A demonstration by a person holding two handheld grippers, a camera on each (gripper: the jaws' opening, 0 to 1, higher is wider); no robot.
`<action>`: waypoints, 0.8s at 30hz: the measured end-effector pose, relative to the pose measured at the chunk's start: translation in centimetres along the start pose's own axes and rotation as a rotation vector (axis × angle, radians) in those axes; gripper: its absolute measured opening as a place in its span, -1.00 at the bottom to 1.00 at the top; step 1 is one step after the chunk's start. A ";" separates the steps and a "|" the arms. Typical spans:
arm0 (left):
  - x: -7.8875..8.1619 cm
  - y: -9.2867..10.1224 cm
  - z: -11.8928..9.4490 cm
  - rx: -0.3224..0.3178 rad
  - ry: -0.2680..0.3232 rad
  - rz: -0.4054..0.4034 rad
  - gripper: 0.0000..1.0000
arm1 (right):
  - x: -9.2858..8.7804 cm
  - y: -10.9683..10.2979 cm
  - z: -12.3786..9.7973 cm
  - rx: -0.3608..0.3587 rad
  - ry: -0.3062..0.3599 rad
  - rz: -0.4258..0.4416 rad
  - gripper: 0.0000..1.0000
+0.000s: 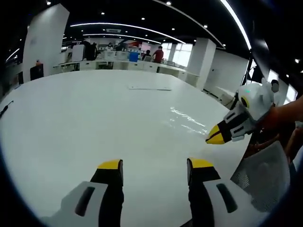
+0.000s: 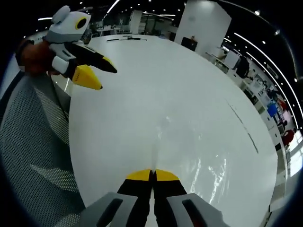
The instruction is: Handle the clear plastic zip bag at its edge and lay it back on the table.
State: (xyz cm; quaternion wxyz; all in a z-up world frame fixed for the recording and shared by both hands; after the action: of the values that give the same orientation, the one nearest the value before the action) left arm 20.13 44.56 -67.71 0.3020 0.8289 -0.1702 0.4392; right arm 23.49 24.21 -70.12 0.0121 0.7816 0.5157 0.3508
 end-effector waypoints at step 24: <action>2.7 -1.3 1.4 0.013 -0.170 0.365 -0.14 | 2.2 -1.0 -2.2 0.041 0.053 -0.159 -1.00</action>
State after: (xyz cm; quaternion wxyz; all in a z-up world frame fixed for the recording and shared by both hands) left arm 23.22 44.56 -66.49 0.1966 0.8202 -0.3399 0.4160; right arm 21.98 25.71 -67.62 0.0100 0.7286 0.5833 0.3588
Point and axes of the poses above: the point that each gripper's makers call its tool centre point, and the gripper's own axes: z roughly forward along the fingers, y roughly to its right, x roughly out of its top, the point moved 5 cm from there along -z, roughly backward along the fingers, and after that the axes turned 14 degrees about -x, right-handed, at the moved point
